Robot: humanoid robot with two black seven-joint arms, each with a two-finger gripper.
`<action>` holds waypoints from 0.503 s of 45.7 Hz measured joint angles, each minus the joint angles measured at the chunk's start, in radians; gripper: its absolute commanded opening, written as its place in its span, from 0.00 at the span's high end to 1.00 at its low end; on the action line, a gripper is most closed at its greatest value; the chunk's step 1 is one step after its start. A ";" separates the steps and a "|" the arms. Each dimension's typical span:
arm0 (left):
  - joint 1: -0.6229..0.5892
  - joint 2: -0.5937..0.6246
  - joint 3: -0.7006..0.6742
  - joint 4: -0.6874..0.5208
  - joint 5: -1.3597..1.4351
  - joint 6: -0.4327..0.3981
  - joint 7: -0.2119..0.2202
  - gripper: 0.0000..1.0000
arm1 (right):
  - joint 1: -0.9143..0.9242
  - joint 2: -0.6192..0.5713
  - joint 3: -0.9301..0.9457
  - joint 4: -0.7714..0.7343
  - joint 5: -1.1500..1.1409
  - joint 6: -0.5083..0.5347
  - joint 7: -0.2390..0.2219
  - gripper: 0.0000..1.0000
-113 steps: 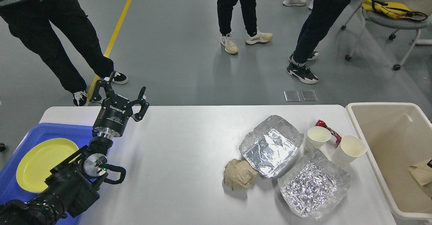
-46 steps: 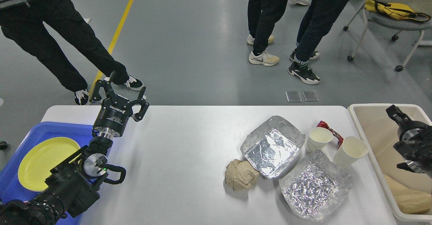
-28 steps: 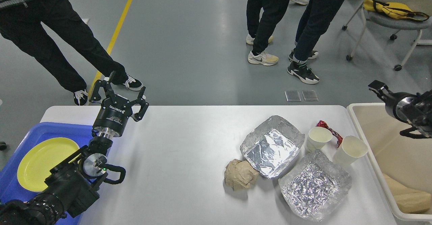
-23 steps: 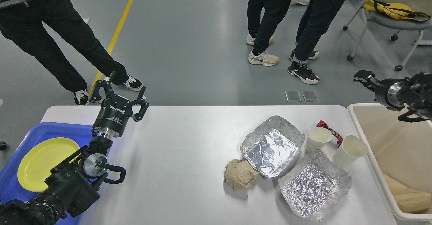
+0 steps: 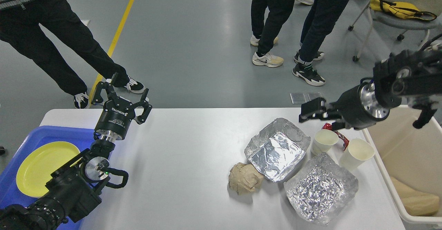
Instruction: Tidy desktop
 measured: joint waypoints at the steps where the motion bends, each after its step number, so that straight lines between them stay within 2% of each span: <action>1: 0.000 0.000 0.000 0.000 0.000 0.000 0.000 0.00 | 0.021 0.017 -0.001 0.049 0.001 -0.005 -0.001 0.00; 10: 0.000 0.000 0.000 0.000 0.000 0.000 0.000 0.00 | -0.015 0.093 -0.022 0.095 0.009 -0.069 -0.023 0.00; 15: 0.000 -0.001 0.000 0.000 0.000 -0.001 0.000 0.00 | -0.114 0.103 -0.049 0.087 0.010 -0.140 -0.052 0.00; 23: 0.000 -0.002 0.000 0.000 0.000 -0.001 0.000 0.00 | -0.294 0.094 -0.069 0.065 0.075 -0.272 -0.062 0.00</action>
